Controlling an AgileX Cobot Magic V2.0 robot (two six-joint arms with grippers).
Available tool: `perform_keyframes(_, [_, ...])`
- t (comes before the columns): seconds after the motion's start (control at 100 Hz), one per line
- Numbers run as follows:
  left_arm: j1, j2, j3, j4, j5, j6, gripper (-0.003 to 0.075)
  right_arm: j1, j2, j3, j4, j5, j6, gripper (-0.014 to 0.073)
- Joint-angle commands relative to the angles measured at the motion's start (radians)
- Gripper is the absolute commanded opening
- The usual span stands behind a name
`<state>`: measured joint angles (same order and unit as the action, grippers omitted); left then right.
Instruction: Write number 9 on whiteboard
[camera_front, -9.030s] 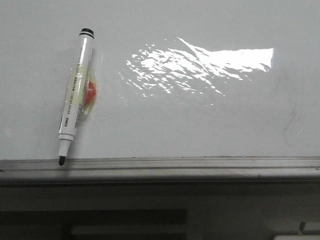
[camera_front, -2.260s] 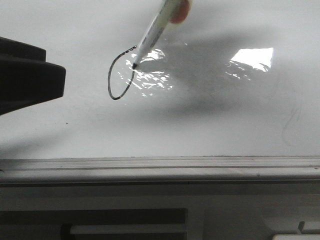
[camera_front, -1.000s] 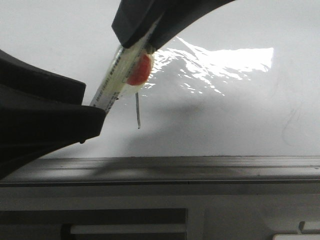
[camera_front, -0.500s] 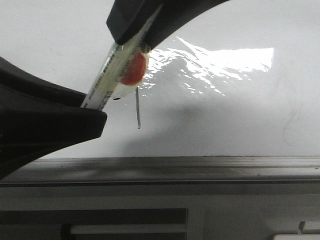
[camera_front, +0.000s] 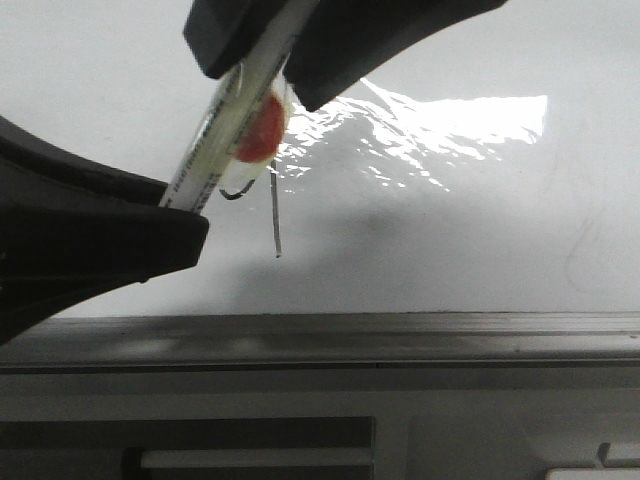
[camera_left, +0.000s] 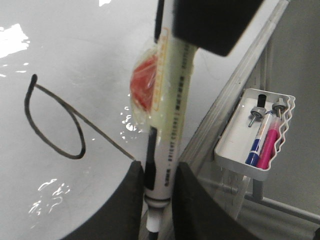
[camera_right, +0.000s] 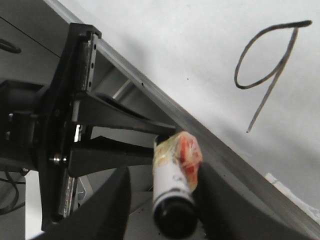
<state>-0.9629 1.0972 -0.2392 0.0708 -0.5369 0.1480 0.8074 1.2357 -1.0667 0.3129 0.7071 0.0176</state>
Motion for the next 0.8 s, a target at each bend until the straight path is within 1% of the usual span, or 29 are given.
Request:
perform_keyframes(0.0, [-0.005, -0.009, -0.031, -0.141, -0.079, -0.013, -0.0020, 0.002, -0.021, -0.036, 0.008, -0.055, -0.002, 0.0372])
perform_keyframes(0.05, [-0.005, -0.009, -0.031, -0.277, -0.089, -0.013, -0.0020, 0.002, -0.021, -0.036, 0.008, -0.059, -0.002, 0.0366])
perform_keyframes(0.17, [-0.005, -0.009, -0.031, -0.531, -0.087, -0.013, -0.0020, 0.002, -0.021, -0.036, 0.008, -0.063, -0.002, 0.0367])
perform_keyframes(0.24, [-0.005, -0.009, -0.031, -0.618, -0.061, -0.051, -0.0020, 0.002, -0.021, -0.036, 0.008, -0.063, -0.002, 0.0367])
perform_keyframes(0.34, [-0.005, -0.009, -0.033, -0.624, -0.004, -0.161, -0.0020, 0.002, -0.021, -0.036, 0.008, -0.063, -0.002, 0.0367])
perform_keyframes(0.4, [-0.005, -0.009, -0.040, -0.624, 0.036, -0.191, -0.0020, 0.002, -0.021, -0.036, 0.008, -0.061, -0.002, 0.0367])
perform_keyframes(0.54, [-0.005, -0.009, -0.077, -0.624, 0.119, -0.196, -0.0020, 0.002, -0.021, -0.036, 0.008, -0.061, -0.002, 0.0367])
perform_keyframes(0.71, [-0.005, -0.009, -0.090, -0.629, 0.138, -0.196, -0.0020, 0.002, -0.021, -0.036, 0.008, -0.061, -0.002, 0.0367])
perform_keyframes(0.79, [-0.005, -0.009, -0.090, -0.661, 0.159, -0.196, -0.0020, 0.002, -0.021, -0.036, 0.008, -0.061, -0.002, 0.0367])
